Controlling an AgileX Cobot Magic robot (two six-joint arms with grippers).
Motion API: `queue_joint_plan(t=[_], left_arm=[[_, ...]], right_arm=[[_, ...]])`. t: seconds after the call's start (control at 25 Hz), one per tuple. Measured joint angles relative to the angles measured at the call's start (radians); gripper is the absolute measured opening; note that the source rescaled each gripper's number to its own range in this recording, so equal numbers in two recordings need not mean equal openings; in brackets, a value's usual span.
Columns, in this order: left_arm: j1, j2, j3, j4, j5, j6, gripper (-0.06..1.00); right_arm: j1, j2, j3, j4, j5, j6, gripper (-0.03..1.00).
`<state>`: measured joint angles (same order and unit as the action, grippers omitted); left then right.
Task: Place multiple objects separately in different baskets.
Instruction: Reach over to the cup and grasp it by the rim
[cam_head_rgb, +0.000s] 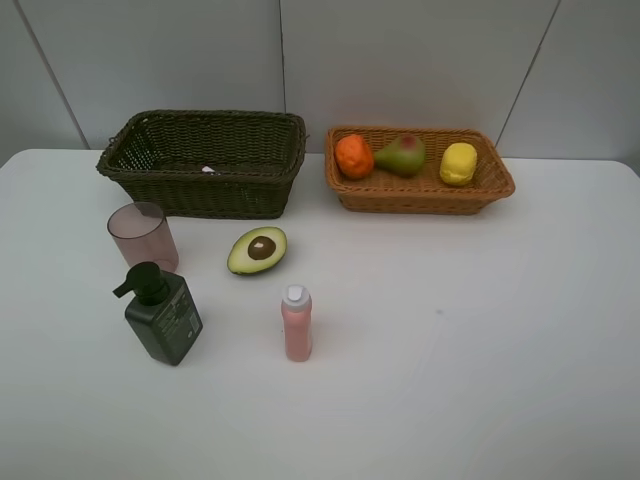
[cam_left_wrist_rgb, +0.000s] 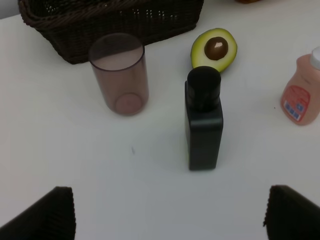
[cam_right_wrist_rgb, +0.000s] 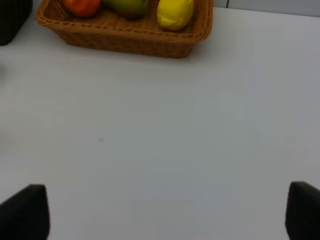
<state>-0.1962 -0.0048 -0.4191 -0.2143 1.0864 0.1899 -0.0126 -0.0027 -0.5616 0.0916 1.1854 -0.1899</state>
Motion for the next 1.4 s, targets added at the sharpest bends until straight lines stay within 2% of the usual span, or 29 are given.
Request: queue_joint_plan(t=[0.28,0.56,1.04,1.4], left_arm=[[0.0,0.0,0.0,0.0,0.0,0.0,1.0],[0.0,0.0,0.0,0.0,0.0,0.0,1.0],[0.0,0.0,0.0,0.0,0.0,0.0,1.0],[0.0,0.0,0.0,0.0,0.0,0.0,1.0]], right_arm=[[0.0,0.0,0.0,0.015,0.017,0.0,1.0],[0.0,0.0,-0.002,0.103,0.029,0.0,1.0],[0.0,0.0,-0.002,0.104,0.03,-0.001,1.0],[0.0,-0.001,0.036,0.065,-0.108,-0.049,1.0]])
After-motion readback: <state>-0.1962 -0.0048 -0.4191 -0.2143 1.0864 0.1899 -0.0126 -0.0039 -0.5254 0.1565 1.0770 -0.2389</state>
